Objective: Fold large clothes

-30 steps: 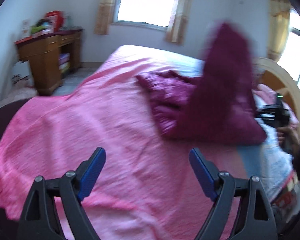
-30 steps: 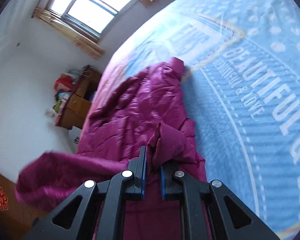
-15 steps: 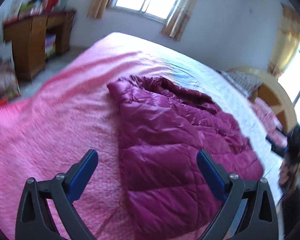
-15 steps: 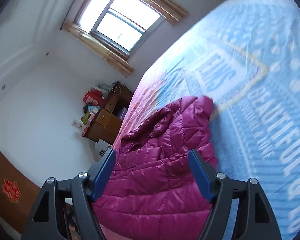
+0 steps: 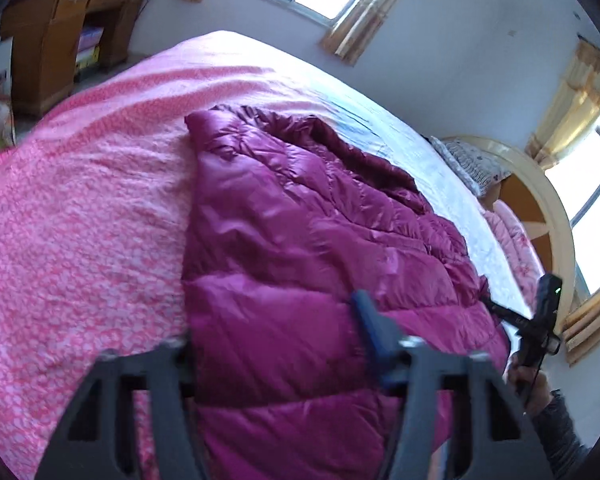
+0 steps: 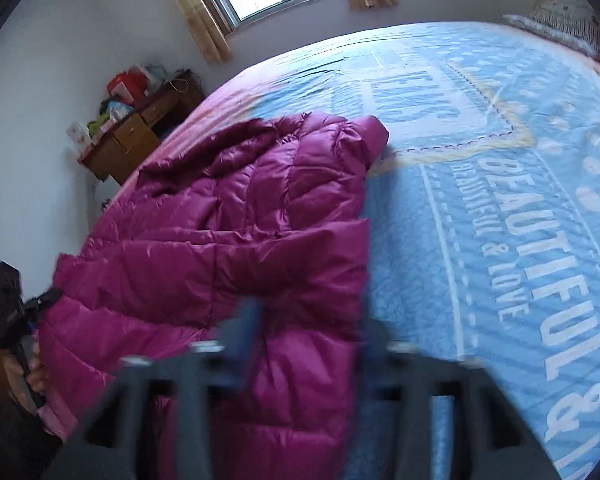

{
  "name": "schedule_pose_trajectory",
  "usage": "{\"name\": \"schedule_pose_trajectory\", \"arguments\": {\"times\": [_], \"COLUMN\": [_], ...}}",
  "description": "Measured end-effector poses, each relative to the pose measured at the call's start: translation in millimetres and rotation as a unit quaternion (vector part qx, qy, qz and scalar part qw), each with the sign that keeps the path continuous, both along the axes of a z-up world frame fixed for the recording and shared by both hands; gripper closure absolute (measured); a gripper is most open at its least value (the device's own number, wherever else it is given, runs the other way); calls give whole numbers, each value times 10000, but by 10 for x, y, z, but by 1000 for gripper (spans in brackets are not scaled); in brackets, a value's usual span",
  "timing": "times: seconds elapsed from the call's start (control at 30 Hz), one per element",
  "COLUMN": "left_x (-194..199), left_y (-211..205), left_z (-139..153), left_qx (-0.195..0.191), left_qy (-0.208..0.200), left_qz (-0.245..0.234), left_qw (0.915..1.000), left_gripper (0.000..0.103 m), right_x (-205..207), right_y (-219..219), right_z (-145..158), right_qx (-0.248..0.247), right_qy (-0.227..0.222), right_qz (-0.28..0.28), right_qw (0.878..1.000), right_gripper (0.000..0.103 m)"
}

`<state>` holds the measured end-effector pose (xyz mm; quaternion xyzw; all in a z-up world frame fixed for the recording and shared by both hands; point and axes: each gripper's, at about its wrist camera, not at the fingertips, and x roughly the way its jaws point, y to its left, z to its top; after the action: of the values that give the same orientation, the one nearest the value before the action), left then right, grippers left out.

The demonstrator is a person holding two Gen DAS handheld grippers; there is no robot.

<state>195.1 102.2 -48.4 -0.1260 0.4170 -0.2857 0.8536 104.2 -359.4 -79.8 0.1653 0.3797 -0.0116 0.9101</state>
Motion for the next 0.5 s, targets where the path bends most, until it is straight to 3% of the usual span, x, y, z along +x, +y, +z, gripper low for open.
{"name": "schedule_pose_trajectory", "arguments": {"times": [0.07, 0.17, 0.33, 0.5], "left_x": [-127, -315, -790, -1023], "left_y": [-7, 47, 157, 237], "left_z": [76, 185, 395, 409], "left_qx": [156, 17, -231, -519], "left_qy": [-302, -648, -1248, -1291], "left_qz": [60, 49, 70, 86], "left_qw": [9994, 9979, 9919, 9902], "left_gripper": [76, 90, 91, 91], "right_x": [-120, -354, -805, -1289], "right_y": [39, 125, 224, 307], "right_z": [50, 180, 492, 777], "right_qx": [-47, -195, -139, -63], "right_qy": [-165, -421, -1055, -1598], "right_qz": [-166, -327, -486, -557], "right_qw": [9997, 9984, 9931, 9856], "right_gripper": [86, 91, 93, 93]}}
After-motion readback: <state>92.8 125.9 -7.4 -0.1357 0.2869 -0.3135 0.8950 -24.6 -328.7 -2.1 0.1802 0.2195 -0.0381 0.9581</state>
